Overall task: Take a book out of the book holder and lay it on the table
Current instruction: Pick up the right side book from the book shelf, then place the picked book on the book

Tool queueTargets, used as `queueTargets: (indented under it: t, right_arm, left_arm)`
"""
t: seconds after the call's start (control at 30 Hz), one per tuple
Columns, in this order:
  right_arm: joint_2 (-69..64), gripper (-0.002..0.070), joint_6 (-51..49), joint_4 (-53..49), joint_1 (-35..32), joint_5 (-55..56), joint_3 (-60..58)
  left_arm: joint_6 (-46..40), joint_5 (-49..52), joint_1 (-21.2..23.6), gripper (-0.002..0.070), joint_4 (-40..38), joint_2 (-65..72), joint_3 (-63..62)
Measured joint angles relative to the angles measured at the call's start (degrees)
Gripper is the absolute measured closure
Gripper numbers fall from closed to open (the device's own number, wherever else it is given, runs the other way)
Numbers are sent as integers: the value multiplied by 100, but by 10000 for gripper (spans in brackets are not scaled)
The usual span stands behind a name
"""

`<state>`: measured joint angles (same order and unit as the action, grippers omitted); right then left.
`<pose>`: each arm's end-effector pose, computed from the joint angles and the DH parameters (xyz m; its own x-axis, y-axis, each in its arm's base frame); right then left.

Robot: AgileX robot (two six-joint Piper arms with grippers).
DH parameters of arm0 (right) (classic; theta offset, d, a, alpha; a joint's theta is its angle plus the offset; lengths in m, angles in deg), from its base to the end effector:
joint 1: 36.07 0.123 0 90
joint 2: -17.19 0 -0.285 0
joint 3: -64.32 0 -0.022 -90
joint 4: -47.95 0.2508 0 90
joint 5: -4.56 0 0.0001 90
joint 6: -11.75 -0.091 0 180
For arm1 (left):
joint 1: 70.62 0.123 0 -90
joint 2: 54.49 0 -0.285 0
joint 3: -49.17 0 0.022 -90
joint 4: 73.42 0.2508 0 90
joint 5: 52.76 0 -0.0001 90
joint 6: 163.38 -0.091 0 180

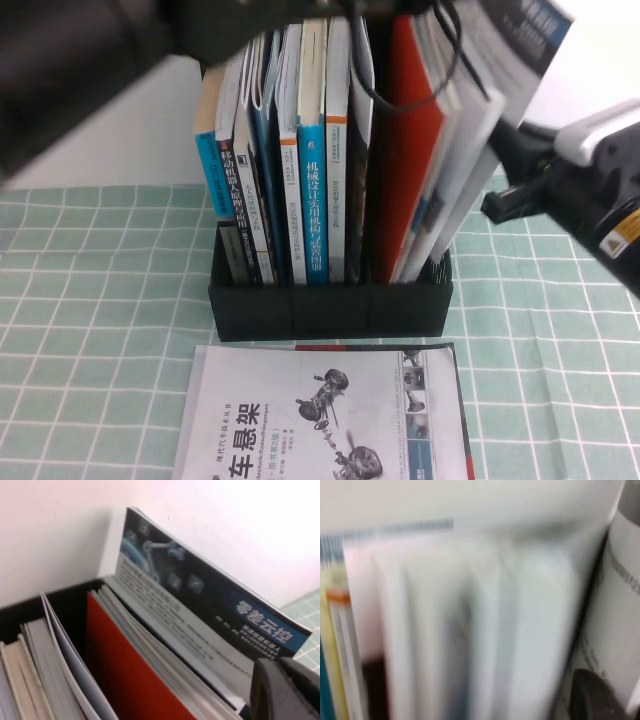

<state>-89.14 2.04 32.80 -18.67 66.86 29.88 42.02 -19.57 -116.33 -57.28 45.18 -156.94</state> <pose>0.3208 0.1226 0.2325 0.1543 0.0935 -0.9836 -0.5152 0.8570 0.0006 0.2674 -0.2543 0.4716 -0.3086 0.0273 -0.9508 0.5538 0.8178 -0.1563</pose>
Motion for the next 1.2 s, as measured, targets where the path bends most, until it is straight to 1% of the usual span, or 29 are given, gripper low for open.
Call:
queueTargets:
  t: [0.13,0.23,0.3,0.4,0.5,0.63,0.73,0.87,1.03,1.1,1.2]
  right_arm:
    - [668,650,440,133,0,-59,-38]
    - [1342,650,823,186,-21,-173,-38]
    - [1794,650,1153,196,-21,-536,-38]
    - [2398,650,1533,185,-21,-1191,-38]
    - [2976,650,1700,8,-29,-1758,-38]
    - [3674,650,1678,-491,-29,-2364,-51]
    - [4109,651,1375,-1057,-29,-2735,-51]
    - [4492,651,619,-1900,-29,-2957,-51]
    - [4602,651,-495,-3140,-29,-2945,-51]
    - [4602,651,-991,-3729,-29,-2937,-51]
    - [4602,651,-1604,-4489,-29,-2850,-51]
  left_arm:
    - [-263,264,0,678,-22,-560,0]
    - [-630,786,0,678,-8,-968,10]
    - [-776,1091,0,678,110,-1218,129]
    - [-864,1166,0,678,335,-1608,472]
    - [-806,978,0,678,590,-1998,873]
    - [-114,528,0,678,1394,-2421,1271]
    - [579,350,0,678,2285,-2644,1420]
    - [1455,272,0,678,3248,-2854,1484]
    - [2252,90,0,678,3816,-2947,1536]
    - [2500,-75,0,678,3984,-3003,1662]
    - [3100,-423,0,678,4413,-3154,2067]
